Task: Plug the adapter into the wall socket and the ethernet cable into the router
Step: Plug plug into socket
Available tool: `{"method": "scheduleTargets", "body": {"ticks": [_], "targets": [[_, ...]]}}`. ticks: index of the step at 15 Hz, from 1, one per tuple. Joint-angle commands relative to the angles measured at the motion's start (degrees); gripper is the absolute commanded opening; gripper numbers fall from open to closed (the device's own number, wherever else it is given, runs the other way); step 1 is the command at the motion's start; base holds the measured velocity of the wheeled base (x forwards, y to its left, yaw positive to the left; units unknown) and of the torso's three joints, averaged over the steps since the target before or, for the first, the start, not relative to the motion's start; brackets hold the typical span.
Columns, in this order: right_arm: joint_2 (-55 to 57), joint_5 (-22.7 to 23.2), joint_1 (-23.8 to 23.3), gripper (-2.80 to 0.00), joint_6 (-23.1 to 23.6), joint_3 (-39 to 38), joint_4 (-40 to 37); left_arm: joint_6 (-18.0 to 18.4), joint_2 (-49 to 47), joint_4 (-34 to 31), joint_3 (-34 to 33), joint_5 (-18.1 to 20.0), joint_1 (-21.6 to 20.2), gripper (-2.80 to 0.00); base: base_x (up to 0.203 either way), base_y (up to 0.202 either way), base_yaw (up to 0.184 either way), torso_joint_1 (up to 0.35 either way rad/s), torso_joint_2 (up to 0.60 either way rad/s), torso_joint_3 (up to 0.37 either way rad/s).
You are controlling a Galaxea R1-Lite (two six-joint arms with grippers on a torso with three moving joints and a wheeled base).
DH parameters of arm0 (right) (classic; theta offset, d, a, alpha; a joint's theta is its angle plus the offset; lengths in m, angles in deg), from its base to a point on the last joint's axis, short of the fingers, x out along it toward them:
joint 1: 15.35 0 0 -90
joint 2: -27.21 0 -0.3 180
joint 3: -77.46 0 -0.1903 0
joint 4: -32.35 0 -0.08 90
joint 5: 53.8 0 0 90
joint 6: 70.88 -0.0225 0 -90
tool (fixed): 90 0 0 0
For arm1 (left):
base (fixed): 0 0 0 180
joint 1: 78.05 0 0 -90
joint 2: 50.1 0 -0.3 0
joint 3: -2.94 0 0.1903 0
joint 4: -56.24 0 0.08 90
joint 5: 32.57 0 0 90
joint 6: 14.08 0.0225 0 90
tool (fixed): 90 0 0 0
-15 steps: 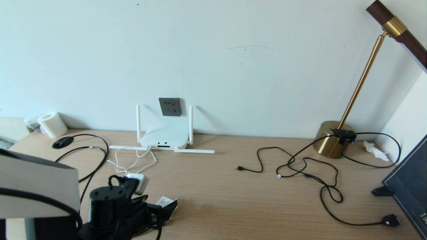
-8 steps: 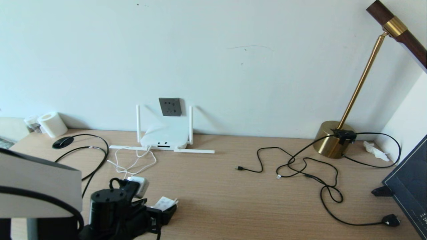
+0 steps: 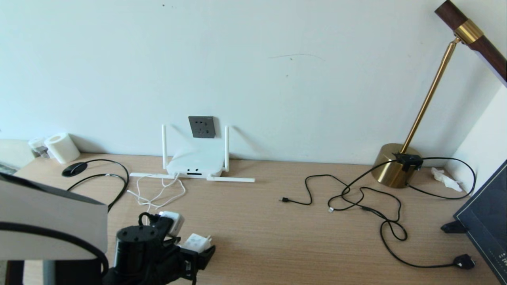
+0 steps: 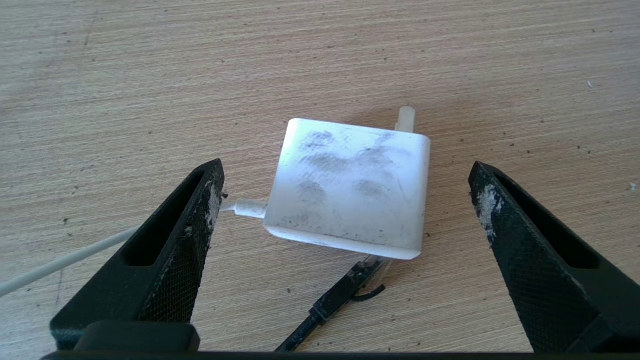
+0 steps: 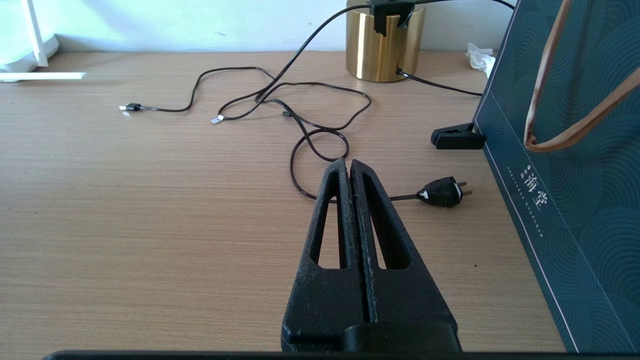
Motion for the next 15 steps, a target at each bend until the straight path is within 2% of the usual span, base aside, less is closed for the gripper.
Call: {"method": "scheduleTargets", "body": {"ticks": [1,2,3,4,12,14,15], "targets": [[0.09,-0.03,0.02,-2.80,-0.01,0.00,0.02,-0.03,-0.27,0.48,-0.12,-0.07,0.19,0.00,0.000,0.000,0.000,0.000,0.00,0.000],[0.09,-0.03,0.02,-2.80,-0.01,0.00,0.02,-0.03,-0.27,0.48,-0.17,-0.07,0.19,0.00,0.000,0.000,0.000,0.000,0.00,0.000],[0.09,-0.03,0.02,-2.80,-0.01,0.00,0.02,-0.03,-0.18,0.48,-0.25,-0.07,0.19,-0.92,0.000,0.000,0.000,0.000,0.00,0.000],[0.09,-0.03,0.02,-2.80,-0.01,0.00,0.02,-0.03,-0.09,0.48,-0.25,-0.17,0.19,-2.80,0.000,0.000,0.000,0.000,0.00,0.000],[0.09,-0.03,0.02,-2.80,-0.01,0.00,0.02,-0.18,0.87,0.48,-1.79,-0.18,0.28,-2.80,0.000,0.000,0.000,0.000,0.00,0.000],[0.09,-0.03,0.02,-2.80,-0.01,0.00,0.02,0.01,3.87,0.48,0.26,0.02,0.04,-2.80,0.000,0.000,0.000,0.000,0.00,0.000],[0.09,-0.03,0.02,-2.80,-0.01,0.00,0.02,0.28,5.00,0.27,3.69,0.06,-0.54,-2.80,0.000,0.000,0.000,0.000,0.00,0.000]]}}
